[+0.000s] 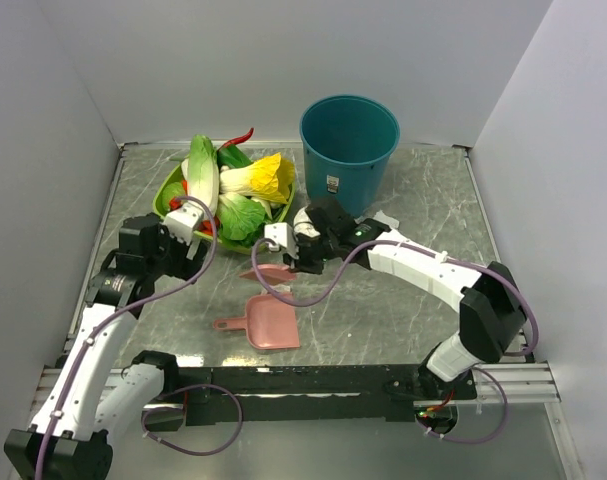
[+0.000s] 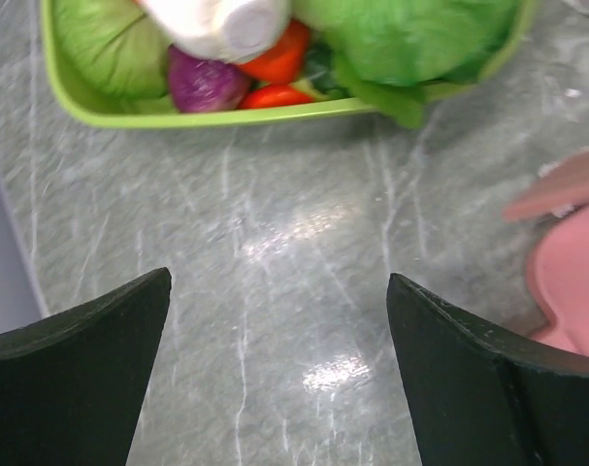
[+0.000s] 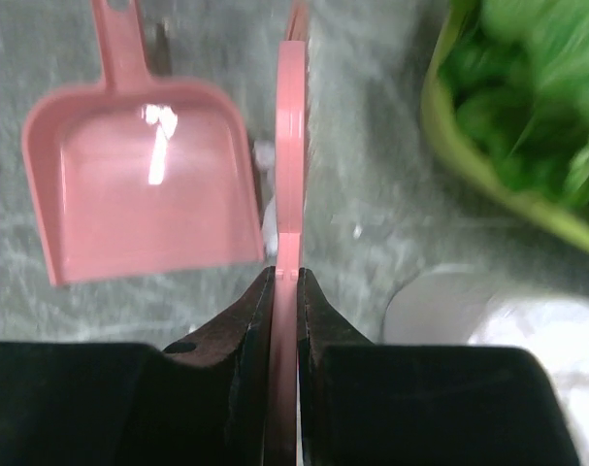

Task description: Sweep away the paper scraps from the table

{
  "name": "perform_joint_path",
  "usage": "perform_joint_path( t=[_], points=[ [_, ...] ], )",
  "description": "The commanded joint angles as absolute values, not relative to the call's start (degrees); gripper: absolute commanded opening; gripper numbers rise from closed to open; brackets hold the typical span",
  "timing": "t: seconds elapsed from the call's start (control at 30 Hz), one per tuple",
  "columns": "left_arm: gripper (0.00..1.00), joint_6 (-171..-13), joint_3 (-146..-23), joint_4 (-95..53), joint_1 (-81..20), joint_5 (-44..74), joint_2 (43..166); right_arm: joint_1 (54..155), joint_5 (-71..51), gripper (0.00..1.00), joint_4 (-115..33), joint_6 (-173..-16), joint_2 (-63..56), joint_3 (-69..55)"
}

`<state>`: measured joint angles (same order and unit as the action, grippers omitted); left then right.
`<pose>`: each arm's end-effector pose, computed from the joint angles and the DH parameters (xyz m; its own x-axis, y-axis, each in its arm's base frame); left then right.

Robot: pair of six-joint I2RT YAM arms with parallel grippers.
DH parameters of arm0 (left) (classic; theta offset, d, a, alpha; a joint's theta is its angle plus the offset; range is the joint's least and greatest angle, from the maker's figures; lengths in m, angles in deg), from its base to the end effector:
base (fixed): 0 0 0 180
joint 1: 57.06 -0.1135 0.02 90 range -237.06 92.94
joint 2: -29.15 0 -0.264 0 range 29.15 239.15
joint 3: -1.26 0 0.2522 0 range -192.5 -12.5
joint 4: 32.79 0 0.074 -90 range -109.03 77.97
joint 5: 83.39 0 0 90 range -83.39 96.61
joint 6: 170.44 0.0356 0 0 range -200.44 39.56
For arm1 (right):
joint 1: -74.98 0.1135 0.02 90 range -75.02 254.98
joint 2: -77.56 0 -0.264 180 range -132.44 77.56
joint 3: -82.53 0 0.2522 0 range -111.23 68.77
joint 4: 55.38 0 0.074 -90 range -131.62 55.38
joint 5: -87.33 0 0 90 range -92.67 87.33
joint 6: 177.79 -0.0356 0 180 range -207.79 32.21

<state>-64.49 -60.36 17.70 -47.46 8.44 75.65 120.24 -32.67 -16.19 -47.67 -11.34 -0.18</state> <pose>0.1685 -0.0297 0.3074 -0.4959 0.3624 -0.7891 0.3418 0.9169 0.2063 0.2262 0.2535 0.2756 0.1726 -0.6187 -0.7665 -0.9823 -0.0504 -0.1805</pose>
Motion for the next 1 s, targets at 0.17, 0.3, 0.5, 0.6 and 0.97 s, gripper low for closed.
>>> perform_joint_path(
  t=[0.17, 0.3, 0.5, 0.6, 0.97],
  points=[
    [0.98, -58.20, -60.22, 20.25, -47.49, 26.38, 75.37, 113.22, -27.81, 0.00, -5.52, -42.71, 3.20, 10.40],
    [0.99, -56.88, -61.20, 21.23, -47.57, 29.99, 77.57, 105.86, -28.07, 0.00, 3.80, -40.78, 11.88, 11.38],
    [0.99, -51.01, -61.55, 23.15, -47.57, 36.48, 76.79, 96.27, -32.81, 0.00, 8.22, -40.24, 24.20, 10.41],
    [0.98, -44.34, -62.95, 28.05, -47.57, 39.74, 77.22, 89.94, -31.86, 0.00, 8.65, -38.49, 24.92, 9.01],
    [0.99, -15.32, -56.30, 45.60, -47.49, 34.30, 77.23, 71.38, -21.40, 0.00, -14.79, -45.25, 11.41, 9.18]
  ],
)
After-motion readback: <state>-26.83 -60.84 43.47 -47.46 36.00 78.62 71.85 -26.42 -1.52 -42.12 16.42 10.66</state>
